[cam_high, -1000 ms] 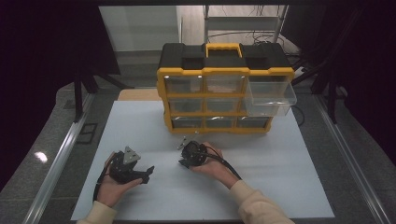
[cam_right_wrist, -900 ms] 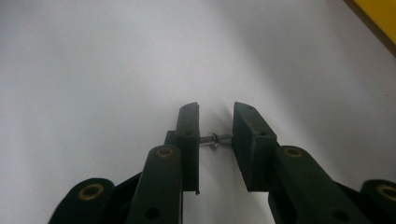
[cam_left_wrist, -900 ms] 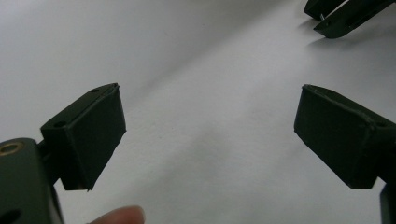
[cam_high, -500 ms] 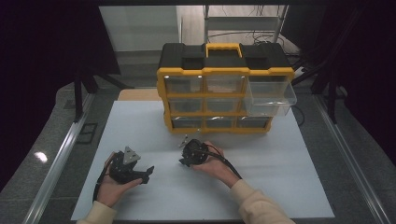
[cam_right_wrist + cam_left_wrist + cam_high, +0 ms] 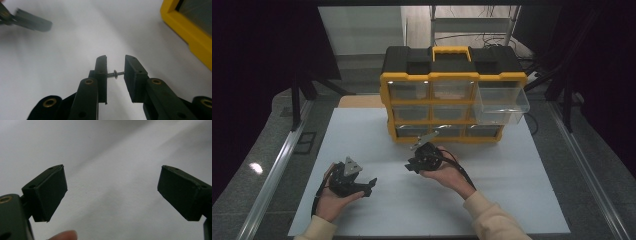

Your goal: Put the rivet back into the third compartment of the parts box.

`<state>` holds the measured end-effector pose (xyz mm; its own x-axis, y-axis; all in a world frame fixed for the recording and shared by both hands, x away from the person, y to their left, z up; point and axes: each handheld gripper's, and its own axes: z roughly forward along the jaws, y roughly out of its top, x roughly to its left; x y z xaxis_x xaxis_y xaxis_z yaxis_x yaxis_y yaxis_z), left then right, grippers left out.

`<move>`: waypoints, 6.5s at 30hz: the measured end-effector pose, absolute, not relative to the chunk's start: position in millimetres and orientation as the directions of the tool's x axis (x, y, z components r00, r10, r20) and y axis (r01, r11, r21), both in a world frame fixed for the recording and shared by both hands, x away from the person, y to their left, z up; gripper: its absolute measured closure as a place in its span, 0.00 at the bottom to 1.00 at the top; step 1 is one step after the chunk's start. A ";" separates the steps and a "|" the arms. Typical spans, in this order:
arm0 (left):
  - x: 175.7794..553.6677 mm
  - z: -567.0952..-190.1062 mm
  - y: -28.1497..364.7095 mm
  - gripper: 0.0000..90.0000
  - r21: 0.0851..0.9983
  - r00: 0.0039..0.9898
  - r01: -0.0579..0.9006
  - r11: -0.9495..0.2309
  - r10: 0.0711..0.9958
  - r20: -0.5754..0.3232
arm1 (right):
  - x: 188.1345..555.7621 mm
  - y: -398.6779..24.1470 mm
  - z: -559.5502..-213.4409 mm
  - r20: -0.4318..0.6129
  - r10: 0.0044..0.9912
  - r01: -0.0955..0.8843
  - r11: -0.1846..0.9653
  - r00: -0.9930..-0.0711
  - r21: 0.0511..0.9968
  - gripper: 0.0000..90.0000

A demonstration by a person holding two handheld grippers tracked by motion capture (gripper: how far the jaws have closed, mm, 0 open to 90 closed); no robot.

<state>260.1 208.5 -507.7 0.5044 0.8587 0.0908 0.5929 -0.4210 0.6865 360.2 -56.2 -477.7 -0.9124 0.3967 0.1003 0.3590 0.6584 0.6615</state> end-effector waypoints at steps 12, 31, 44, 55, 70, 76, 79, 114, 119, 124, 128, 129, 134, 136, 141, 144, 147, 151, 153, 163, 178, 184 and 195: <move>260.6 -507.7 207.1 0.11 0.687 0.506 0.593 -0.419 0.858 0.087 | 352.8 -74.5 -445.3 0.116 0.398 0.354 0.602 -0.910 0.716 0.80; 260.7 -507.6 206.7 0.11 0.694 0.501 0.591 -0.412 0.861 0.085 | 346.6 -102.1 -390.2 0.088 0.434 0.344 0.559 -0.897 0.754 0.80; 261.0 -507.9 206.1 0.11 0.692 0.501 0.593 -0.411 0.862 0.083 | 348.7 -116.5 -356.5 0.073 0.452 0.335 0.534 -0.889 0.776 0.80; 261.0 -507.8 206.2 0.11 0.689 0.504 0.594 -0.416 0.859 0.085 | 349.5 -125.6 -332.5 0.064 0.466 0.325 0.507 -0.883 0.798 0.80; 261.2 -507.8 205.9 0.11 0.689 0.504 0.594 -0.416 0.859 0.085 | 353.2 -144.0 -309.5 0.047 0.499 0.313 0.465 -0.865 0.828 0.80; 261.2 -507.7 205.9 0.11 0.689 0.504 0.594 -0.416 0.860 0.085 | 354.7 -151.7 -300.9 0.044 0.515 0.313 0.449 -0.856 0.837 0.80; 261.3 -507.7 205.8 0.11 0.689 0.504 0.594 -0.416 0.860 0.084 | 355.8 -155.0 -298.0 0.044 0.522 0.314 0.442 -0.852 0.840 0.80; 261.3 -507.4 205.2 0.11 0.688 0.504 0.595 -0.415 0.860 0.084 | 361.0 -201.9 -265.1 0.036 0.612 0.311 0.350 -0.790 0.884 0.80; 261.1 -507.0 205.3 0.11 0.689 0.503 0.594 -0.415 0.860 0.084 | 361.2 -209.8 -260.9 0.035 0.629 0.312 0.336 -0.777 0.888 0.80; 260.9 -506.4 205.5 0.11 0.691 0.503 0.592 -0.415 0.860 0.086 | 361.9 -217.6 -257.2 0.037 0.648 0.315 0.319 -0.761 0.894 0.80; 260.8 -506.1 205.9 0.11 0.697 0.497 0.592 -0.404 0.864 0.079 | 363.9 -224.9 -254.8 0.049 0.659 0.321 0.298 -0.750 0.899 0.80; 260.8 -506.0 206.2 0.11 0.695 0.498 0.592 -0.407 0.863 0.082 | 364.6 -226.9 -254.3 0.049 0.663 0.321 0.294 -0.747 0.900 0.80; 260.9 -506.4 205.7 0.11 0.696 0.497 0.592 -0.406 0.864 0.080 | 367.5 -235.2 -252.4 0.048 0.685 0.327 0.284 -0.727 0.902 0.80; 260.9 -506.4 205.7 0.11 0.696 0.497 0.592 -0.405 0.864 0.080 | 368.6 -238.1 -252.2 0.043 0.694 0.326 0.283 -0.719 0.902 0.80; 261.0 -506.7 205.7 0.11 0.695 0.498 0.593 -0.407 0.863 0.081 | 371.4 -246.5 -252.0 0.041 0.719 0.333 0.270 -0.694 0.904 0.80; 261.0 -506.7 206.0 0.11 0.694 0.498 0.593 -0.407 0.863 0.081 | 372.8 -250.9 -253.2 0.034 0.732 0.338 0.273 -0.681 0.900 0.80; 261.1 -506.8 205.8 0.11 0.694 0.498 0.593 -0.408 0.863 0.081 | 374.0 -254.8 -254.7 0.025 0.743 0.341 0.277 -0.669 0.898 0.80; 261.1 -506.9 205.3 0.11 0.691 0.501 0.593 -0.413 0.861 0.084 | 375.2 -257.3 -257.3 0.017 0.752 0.344 0.281 -0.659 0.896 0.80; 261.1 -506.8 205.4 0.11 0.689 0.503 0.594 -0.415 0.860 0.085 | 375.5 -257.7 -258.3 0.006 0.754 0.342 0.291 -0.657 0.894 0.76; 261.1 -507.2 205.8 0.11 0.693 0.499 0.594 -0.409 0.863 0.082 | 371.1 -247.5 -259.5 -0.012 0.748 0.295 0.277 -0.664 0.914 0.34; 260.6 -506.6 205.7 0.11 0.690 0.501 0.594 -0.413 0.861 0.085 | 350.6 -211.5 -259.5 -0.010 0.627 0.234 0.305 -0.779 0.923 0.32; 260.6 -506.6 205.7 0.11 0.692 0.501 0.593 -0.412 0.862 0.084 | 348.4 -197.9 -263.7 -0.007 0.601 0.228 0.313 -0.799 0.922 0.32; 260.5 -506.8 205.7 0.11 0.694 0.499 0.593 -0.409 0.863 0.082 | 343.1 -185.8 -273.6 -0.004 0.566 0.226 0.337 -0.825 0.914 0.33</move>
